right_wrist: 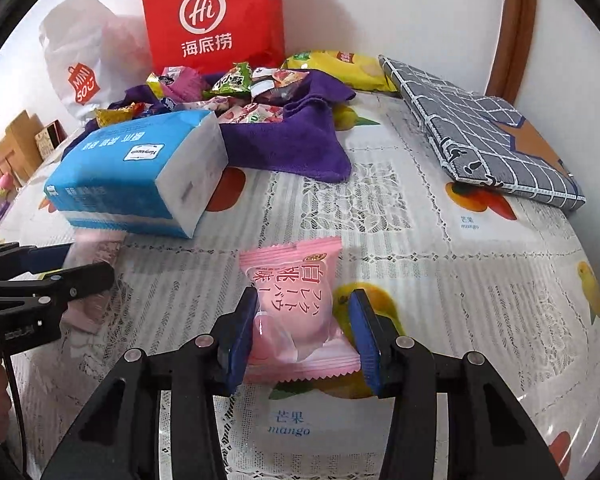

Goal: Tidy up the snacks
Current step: 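Grasp a pink candy packet with the right tool while the left tool grasps a pale pink packet, then lift both candy packets and carry them over the purple towel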

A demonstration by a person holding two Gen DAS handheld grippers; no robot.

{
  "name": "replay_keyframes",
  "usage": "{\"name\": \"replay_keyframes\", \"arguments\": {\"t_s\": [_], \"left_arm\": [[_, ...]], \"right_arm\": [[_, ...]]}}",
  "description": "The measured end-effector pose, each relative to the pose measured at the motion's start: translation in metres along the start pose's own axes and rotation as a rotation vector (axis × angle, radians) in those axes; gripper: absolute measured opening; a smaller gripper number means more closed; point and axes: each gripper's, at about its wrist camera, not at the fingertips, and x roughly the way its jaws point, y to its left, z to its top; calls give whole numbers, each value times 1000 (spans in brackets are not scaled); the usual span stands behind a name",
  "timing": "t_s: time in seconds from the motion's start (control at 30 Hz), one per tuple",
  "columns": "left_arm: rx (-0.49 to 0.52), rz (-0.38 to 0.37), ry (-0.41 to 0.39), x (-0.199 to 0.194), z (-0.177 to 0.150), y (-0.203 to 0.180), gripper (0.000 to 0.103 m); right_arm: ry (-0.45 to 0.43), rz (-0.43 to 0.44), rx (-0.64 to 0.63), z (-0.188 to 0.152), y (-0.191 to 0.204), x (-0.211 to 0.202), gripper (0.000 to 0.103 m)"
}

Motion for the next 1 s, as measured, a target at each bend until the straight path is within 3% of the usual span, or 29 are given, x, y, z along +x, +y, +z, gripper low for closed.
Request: {"name": "replay_keyframes", "arguments": {"t_s": [0.07, 0.2, 0.33, 0.53, 1.0], "left_arm": [[-18, -6, 3, -4, -1, 14, 34], [-49, 71, -12, -10, -4, 49, 34], [-86, 64, -38, -11, -8, 72, 37], [-56, 127, -128, -8, -17, 64, 40], [-65, 115, -130, -5, -16, 65, 41]], "right_arm": [[1, 16, 12, 1, 3, 0, 46], [-7, 58, 7, 6, 18, 1, 46], [-2, 39, -20, 10, 34, 7, 46], [2, 9, -47, 10, 38, 9, 46], [5, 26, -34, 9, 35, 9, 47]]}}
